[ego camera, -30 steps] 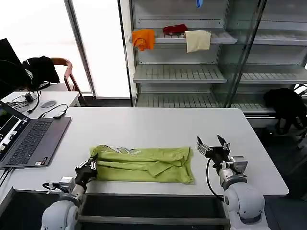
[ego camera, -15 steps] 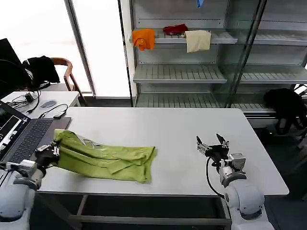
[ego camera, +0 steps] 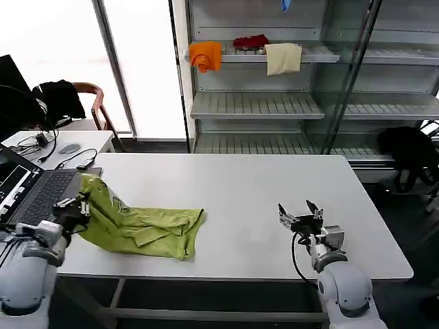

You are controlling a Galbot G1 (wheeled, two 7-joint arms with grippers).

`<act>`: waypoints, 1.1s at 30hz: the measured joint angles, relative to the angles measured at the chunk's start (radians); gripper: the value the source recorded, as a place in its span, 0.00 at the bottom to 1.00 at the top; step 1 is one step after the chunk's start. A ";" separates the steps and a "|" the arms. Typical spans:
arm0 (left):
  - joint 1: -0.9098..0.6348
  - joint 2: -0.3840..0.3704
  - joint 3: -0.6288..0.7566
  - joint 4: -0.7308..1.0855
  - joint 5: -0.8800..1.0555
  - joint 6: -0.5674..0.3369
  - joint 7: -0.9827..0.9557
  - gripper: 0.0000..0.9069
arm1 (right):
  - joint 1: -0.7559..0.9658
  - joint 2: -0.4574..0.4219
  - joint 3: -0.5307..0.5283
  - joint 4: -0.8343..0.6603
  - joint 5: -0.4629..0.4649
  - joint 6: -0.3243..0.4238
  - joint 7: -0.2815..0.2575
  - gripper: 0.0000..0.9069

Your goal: Fold and organize the clothes.

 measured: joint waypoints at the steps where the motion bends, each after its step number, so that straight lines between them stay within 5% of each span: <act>1: 0.000 -0.015 0.024 -0.007 0.010 0.007 -0.011 0.00 | -0.001 0.001 0.000 -0.001 0.000 0.001 0.001 1.00; 14: 0.018 -0.165 0.270 -0.031 0.138 0.056 -0.100 0.00 | -0.010 0.011 -0.005 -0.014 -0.008 0.004 0.001 1.00; 33: 0.037 -0.274 0.416 -0.028 0.240 0.097 -0.154 0.00 | 0.010 0.040 -0.022 -0.054 -0.036 0.016 -0.011 1.00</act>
